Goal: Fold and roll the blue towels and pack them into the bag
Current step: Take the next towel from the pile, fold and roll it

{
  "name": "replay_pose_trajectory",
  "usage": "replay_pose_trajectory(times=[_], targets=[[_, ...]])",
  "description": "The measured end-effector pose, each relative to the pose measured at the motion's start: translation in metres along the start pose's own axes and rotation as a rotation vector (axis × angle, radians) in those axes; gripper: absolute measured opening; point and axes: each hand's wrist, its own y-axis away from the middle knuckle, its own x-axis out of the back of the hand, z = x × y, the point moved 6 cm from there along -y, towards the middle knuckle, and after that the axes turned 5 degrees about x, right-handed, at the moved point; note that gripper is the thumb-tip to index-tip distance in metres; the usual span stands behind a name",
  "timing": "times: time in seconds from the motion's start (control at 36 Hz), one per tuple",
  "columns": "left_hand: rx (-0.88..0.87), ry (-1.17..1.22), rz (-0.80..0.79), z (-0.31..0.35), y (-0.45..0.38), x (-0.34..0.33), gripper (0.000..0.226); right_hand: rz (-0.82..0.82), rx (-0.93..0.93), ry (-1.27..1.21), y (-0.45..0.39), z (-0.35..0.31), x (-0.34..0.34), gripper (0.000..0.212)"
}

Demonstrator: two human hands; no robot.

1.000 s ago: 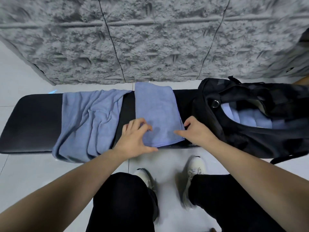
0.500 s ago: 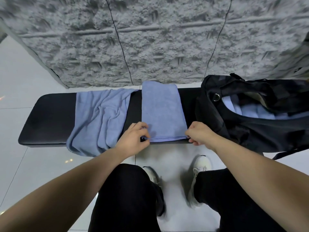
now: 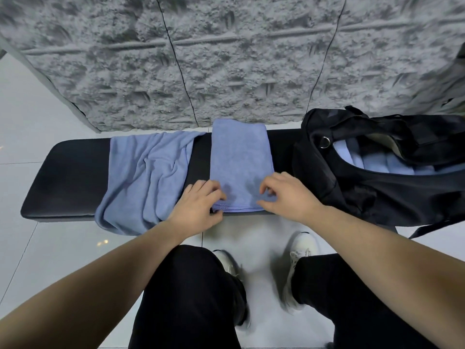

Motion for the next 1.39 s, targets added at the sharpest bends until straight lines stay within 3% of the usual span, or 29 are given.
replay_pose_trajectory(times=[0.11, 0.22, 0.39, 0.5, 0.78, 0.94, 1.11, 1.22, 1.39], targets=[[-0.097, -0.027, -0.098, 0.006, -0.004, -0.008, 0.040, -0.149, 0.055, 0.193, -0.002, -0.002, -0.015, 0.041], [-0.100, 0.044, -0.133, 0.005, -0.005, -0.010, 0.039, -0.197, 0.044, 0.235, -0.002, 0.002, -0.021, 0.043], [-0.098, 0.071, -0.170, 0.009, -0.004, -0.006, 0.022, -0.184, 0.104, 0.287, -0.002, -0.003, -0.019, 0.023], [-0.047, 0.041, -0.154, 0.012, -0.004, 0.002, 0.016, -0.123, 0.148, 0.316, 0.001, -0.012, -0.013, 0.027], [0.004, -0.176, -0.272, 0.039, -0.017, 0.007, 0.017, -0.155, 0.159, 0.317, 0.009, -0.016, 0.003, 0.027], [0.034, 0.054, -0.365, 0.030, -0.005, -0.007, 0.012, -0.328, 0.012, 0.139, 0.021, 0.001, -0.011, 0.022], [0.196, 0.287, -0.380, 0.018, 0.002, -0.008, 0.016, -0.286, -0.101, -0.043, 0.021, 0.016, -0.012, 0.021], [0.345, 0.476, -0.322, 0.007, 0.005, -0.008, 0.020, -0.253, -0.072, -0.081, 0.019, 0.017, -0.011, 0.019], [0.244, 0.310, -0.287, 0.013, -0.004, -0.008, 0.021, -0.235, 0.000, 0.023, 0.012, 0.014, -0.009, 0.011]])
